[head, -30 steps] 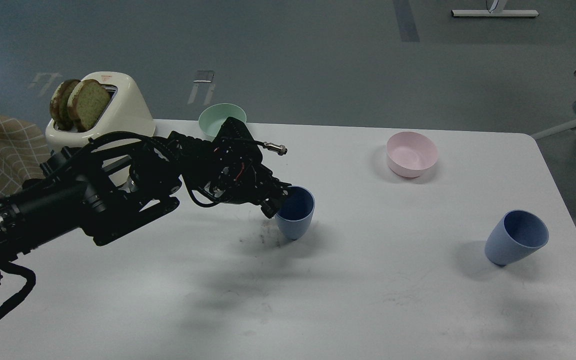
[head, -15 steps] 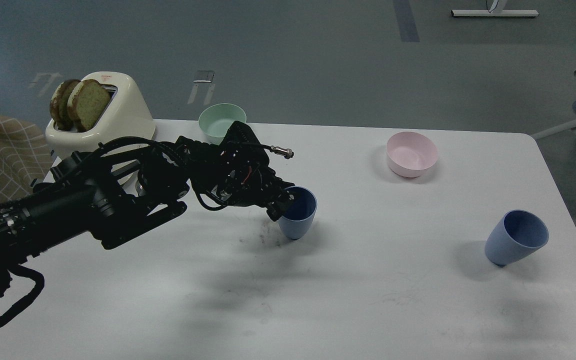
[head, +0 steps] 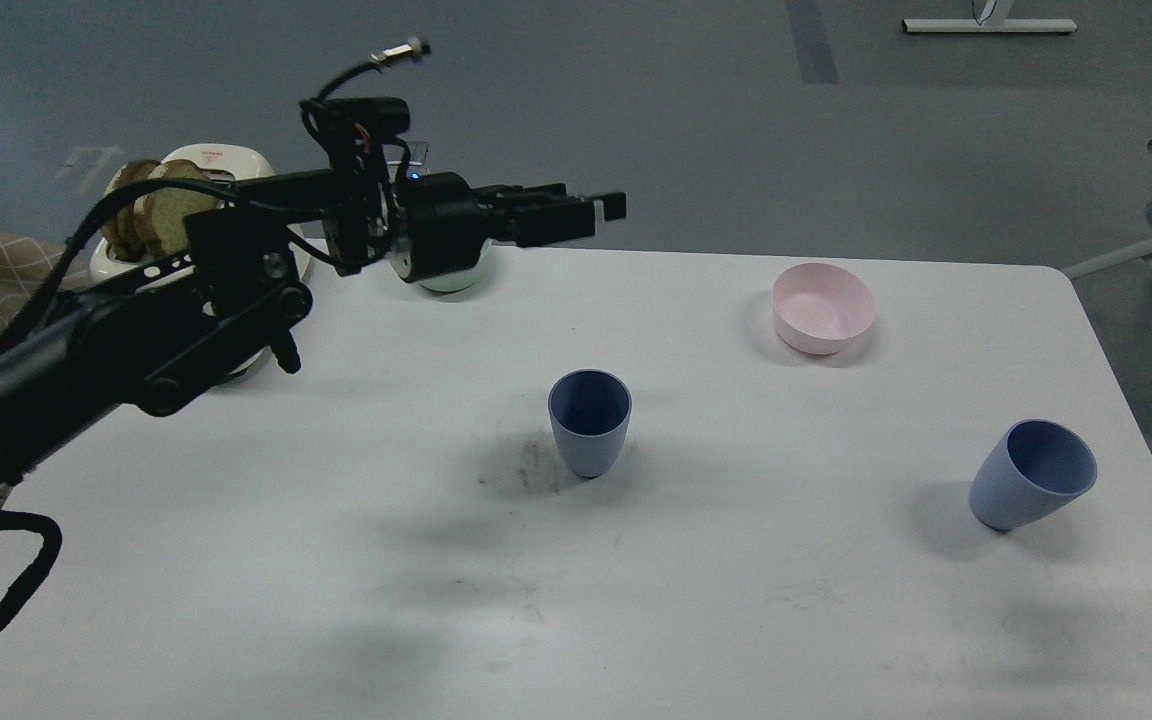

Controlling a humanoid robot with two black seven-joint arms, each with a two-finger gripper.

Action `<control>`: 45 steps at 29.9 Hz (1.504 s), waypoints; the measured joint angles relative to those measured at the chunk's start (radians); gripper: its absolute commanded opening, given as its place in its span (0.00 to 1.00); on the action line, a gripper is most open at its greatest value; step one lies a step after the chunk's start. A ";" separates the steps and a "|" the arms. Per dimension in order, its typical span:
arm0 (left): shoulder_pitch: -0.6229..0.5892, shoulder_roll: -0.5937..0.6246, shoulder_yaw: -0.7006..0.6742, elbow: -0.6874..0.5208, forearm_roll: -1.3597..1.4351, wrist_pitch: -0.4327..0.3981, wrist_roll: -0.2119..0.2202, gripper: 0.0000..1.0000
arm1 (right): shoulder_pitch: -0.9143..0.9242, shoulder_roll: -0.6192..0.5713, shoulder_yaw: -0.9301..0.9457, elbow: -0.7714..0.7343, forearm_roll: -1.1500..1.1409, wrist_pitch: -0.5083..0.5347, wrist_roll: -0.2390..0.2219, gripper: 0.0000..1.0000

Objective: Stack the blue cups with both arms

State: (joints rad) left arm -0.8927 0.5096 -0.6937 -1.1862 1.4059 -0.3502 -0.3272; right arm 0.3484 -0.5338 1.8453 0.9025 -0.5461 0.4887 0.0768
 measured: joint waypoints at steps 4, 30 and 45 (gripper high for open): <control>0.080 0.046 -0.179 -0.004 -0.290 0.020 -0.027 0.97 | 0.005 -0.002 0.000 0.038 -0.001 0.000 0.000 1.00; 0.492 0.004 -0.648 0.001 -0.838 0.080 -0.044 0.98 | -0.077 -0.253 -0.227 0.380 -1.136 0.000 0.120 1.00; 0.492 -0.011 -0.649 -0.015 -0.837 0.090 -0.045 0.98 | -0.082 -0.417 -0.717 0.402 -1.296 0.000 0.269 1.00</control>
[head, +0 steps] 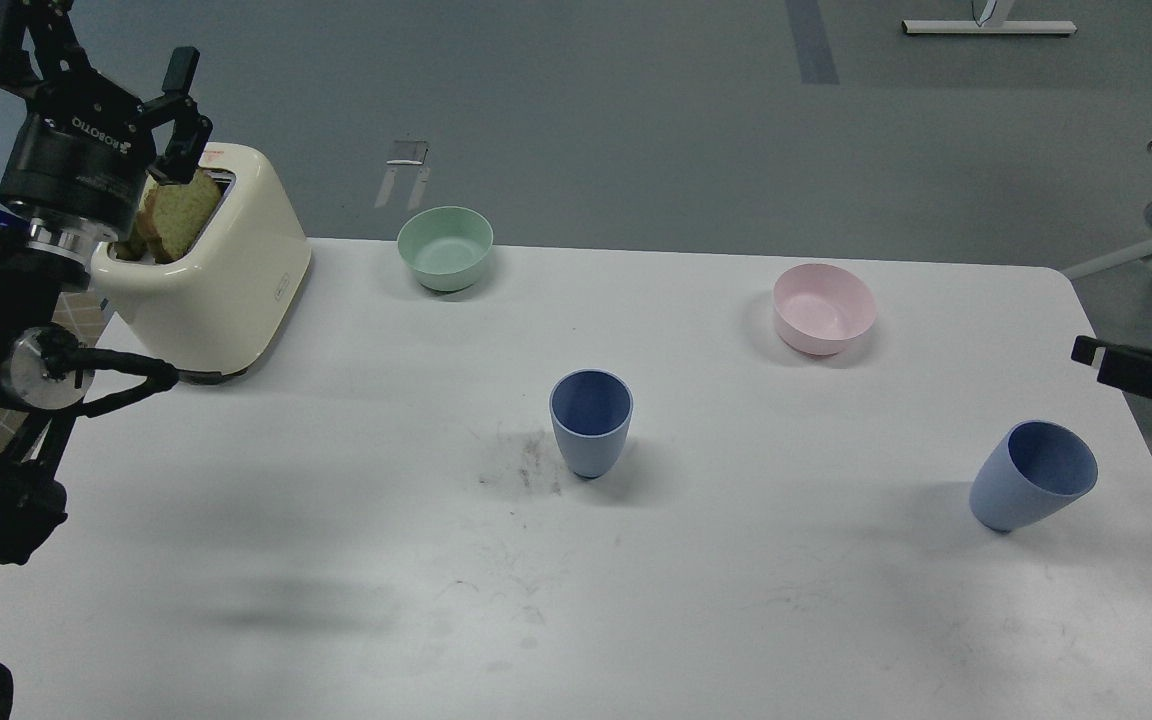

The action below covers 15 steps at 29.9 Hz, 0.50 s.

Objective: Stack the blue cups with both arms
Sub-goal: 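Reach the right gripper to the other blue cup and grasp it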

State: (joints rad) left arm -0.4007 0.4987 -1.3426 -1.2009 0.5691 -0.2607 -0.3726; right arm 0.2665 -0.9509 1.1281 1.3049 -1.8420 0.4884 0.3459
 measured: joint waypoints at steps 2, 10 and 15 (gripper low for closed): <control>0.000 -0.001 0.000 0.000 0.000 0.000 0.000 0.98 | 0.015 0.013 -0.027 0.006 -0.011 0.000 -0.001 1.00; -0.001 -0.003 0.001 -0.002 0.002 0.000 0.000 0.98 | 0.064 0.084 -0.102 0.014 -0.161 0.000 -0.018 0.99; -0.001 0.002 0.001 -0.005 0.002 0.000 0.000 0.98 | 0.067 0.078 -0.103 0.020 -0.172 0.000 -0.021 0.99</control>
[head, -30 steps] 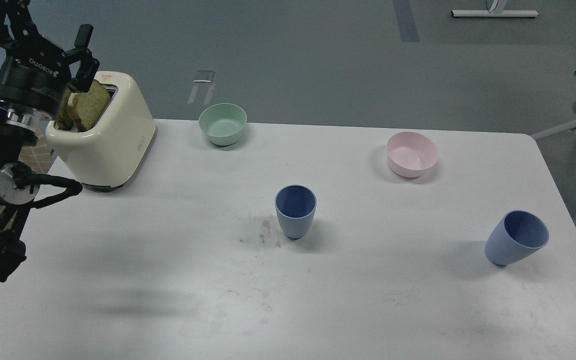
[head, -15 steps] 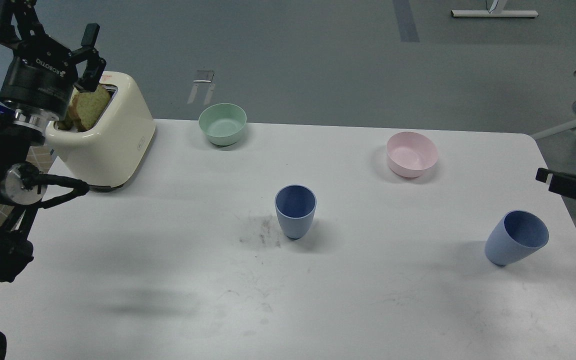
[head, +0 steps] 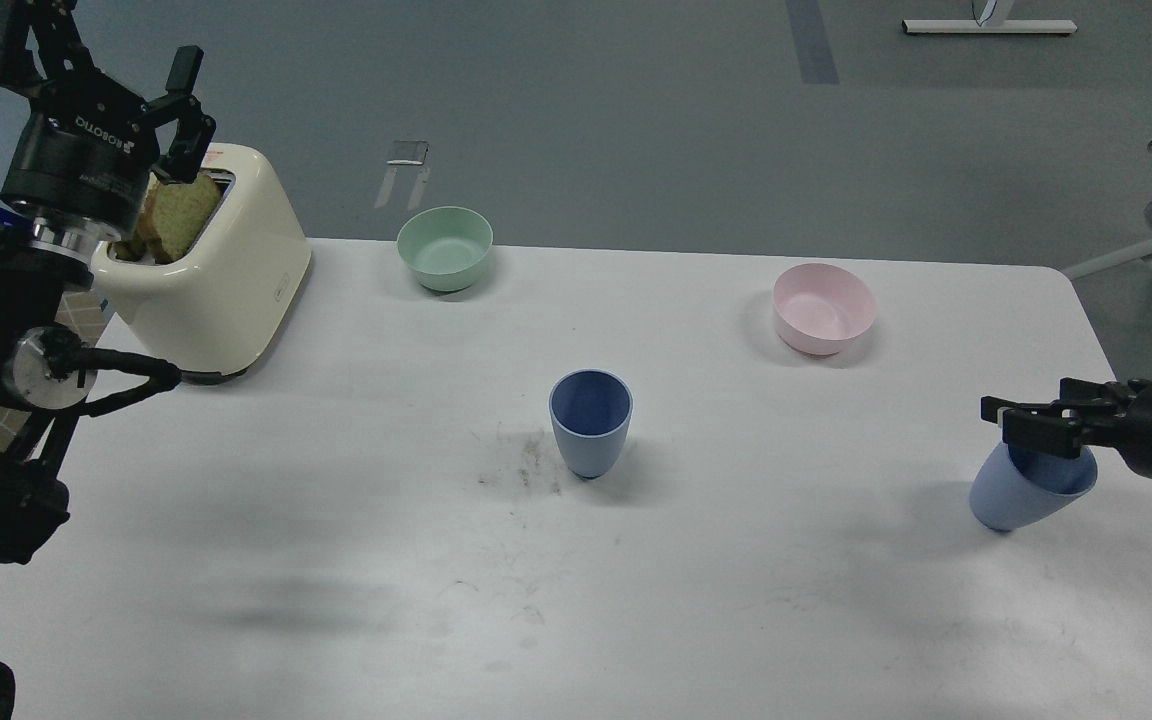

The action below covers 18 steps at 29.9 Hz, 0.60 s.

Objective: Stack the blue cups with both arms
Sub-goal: 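Reach the right gripper to the other blue cup and grasp it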

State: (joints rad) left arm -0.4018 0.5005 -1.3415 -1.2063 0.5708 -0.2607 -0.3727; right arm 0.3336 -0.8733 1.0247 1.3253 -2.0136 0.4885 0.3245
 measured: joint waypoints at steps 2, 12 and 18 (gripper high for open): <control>0.000 0.002 0.000 -0.002 0.000 0.000 0.000 0.98 | 0.002 -0.012 0.000 0.000 0.000 0.000 0.001 0.99; 0.000 0.005 -0.001 -0.019 0.003 0.004 0.001 0.98 | -0.061 -0.073 -0.002 -0.006 0.001 0.000 0.008 0.97; 0.000 0.005 -0.001 -0.019 0.005 0.006 0.001 0.98 | -0.099 -0.074 -0.002 -0.015 0.000 0.000 0.007 0.72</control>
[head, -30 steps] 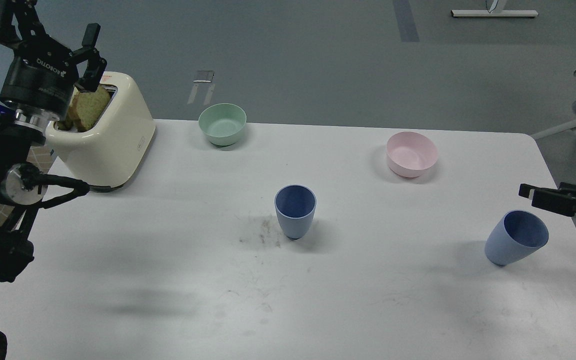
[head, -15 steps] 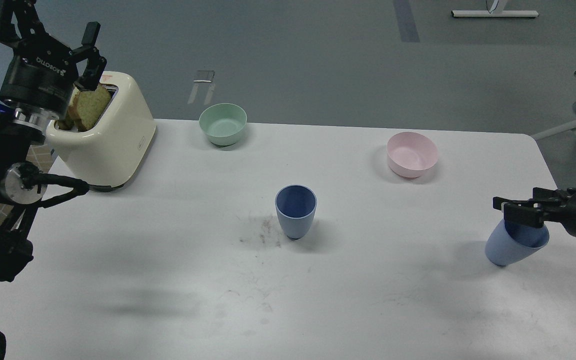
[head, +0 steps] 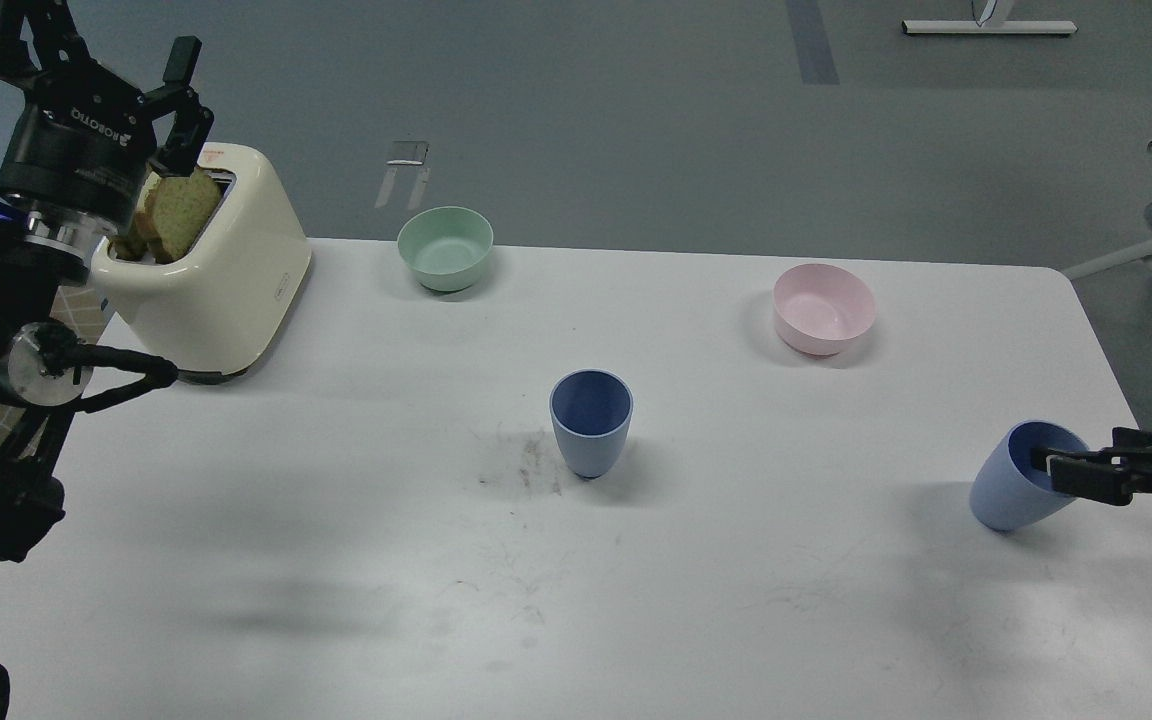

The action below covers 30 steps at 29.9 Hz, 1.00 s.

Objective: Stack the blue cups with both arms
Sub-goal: 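Reach the right gripper to the other blue cup and grasp it, then lift the blue cup with the right gripper toward the centered cup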

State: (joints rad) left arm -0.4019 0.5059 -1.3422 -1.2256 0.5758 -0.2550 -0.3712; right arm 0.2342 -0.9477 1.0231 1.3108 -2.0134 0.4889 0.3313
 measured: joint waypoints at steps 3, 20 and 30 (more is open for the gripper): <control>0.000 -0.001 0.001 0.000 0.002 0.000 0.000 0.98 | -0.003 0.006 0.000 -0.002 -0.001 0.000 -0.002 0.52; 0.002 -0.007 0.003 0.000 0.007 -0.001 0.000 0.98 | -0.011 0.012 0.002 0.002 0.005 0.000 -0.008 0.00; 0.001 0.002 0.004 0.000 0.007 -0.001 0.000 0.98 | -0.002 0.013 0.059 0.005 0.015 0.000 0.003 0.00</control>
State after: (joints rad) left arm -0.4004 0.5081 -1.3380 -1.2257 0.5830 -0.2563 -0.3712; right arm 0.2323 -0.9345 1.0819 1.3157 -1.9986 0.4884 0.3345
